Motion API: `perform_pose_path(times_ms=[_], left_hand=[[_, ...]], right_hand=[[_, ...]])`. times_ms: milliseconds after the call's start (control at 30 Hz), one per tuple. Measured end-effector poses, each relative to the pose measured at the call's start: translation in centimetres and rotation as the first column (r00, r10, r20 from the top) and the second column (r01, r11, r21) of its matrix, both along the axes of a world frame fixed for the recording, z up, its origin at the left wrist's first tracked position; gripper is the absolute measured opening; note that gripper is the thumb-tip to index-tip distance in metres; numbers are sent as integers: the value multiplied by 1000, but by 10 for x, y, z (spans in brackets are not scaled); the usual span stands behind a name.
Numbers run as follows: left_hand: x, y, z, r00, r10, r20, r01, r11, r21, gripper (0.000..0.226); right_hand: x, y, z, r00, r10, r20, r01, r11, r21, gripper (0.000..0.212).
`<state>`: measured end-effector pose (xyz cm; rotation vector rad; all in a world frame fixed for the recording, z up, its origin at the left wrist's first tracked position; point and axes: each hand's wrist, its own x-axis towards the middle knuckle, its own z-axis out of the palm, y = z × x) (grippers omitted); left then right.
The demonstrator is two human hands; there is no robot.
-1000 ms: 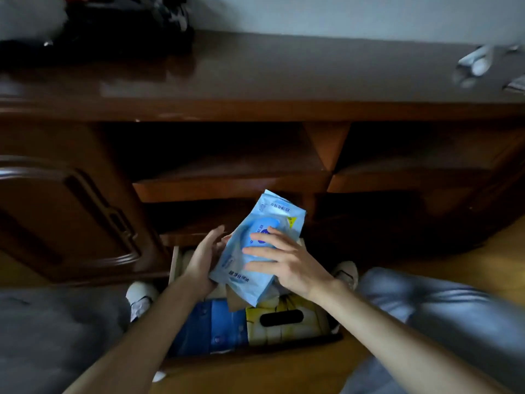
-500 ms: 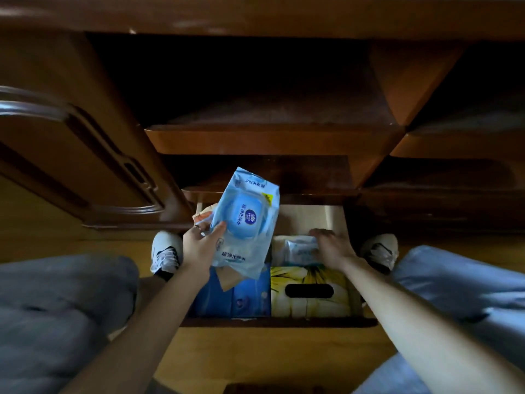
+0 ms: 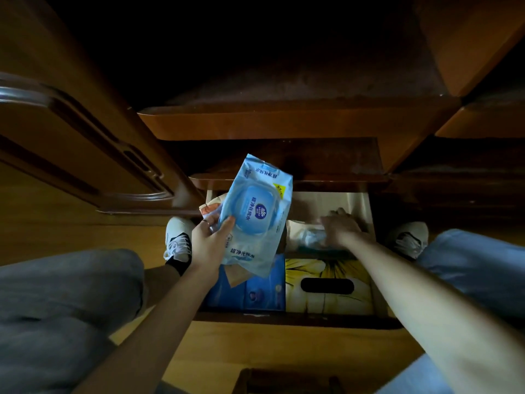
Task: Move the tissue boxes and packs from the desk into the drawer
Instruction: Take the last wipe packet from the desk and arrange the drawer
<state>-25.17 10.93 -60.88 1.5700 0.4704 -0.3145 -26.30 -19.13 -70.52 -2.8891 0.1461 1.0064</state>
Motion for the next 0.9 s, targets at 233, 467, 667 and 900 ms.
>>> perform_pose_path(times_ms=[233,467,667,900], left_hand=[[-2,-4,-5,999,-5,51,1,997,73,27],[-15,-16,6,998,51,41,-51,999,-1,27],[-27,-27,27,988,100,115,-100,995,-7,16],[-42,-37,29,998,-6,59,9,999,-40,4]], right_hand=[[-9,-3,68,920,-389,-44,356,786,504,39],[-67,-14,122,627,-640,-444,662,139,736,54],[-87,1,123,427,-676,-600,548,-334,767,59],[-77,56,132,508,-691,-514,395,-344,852,38]])
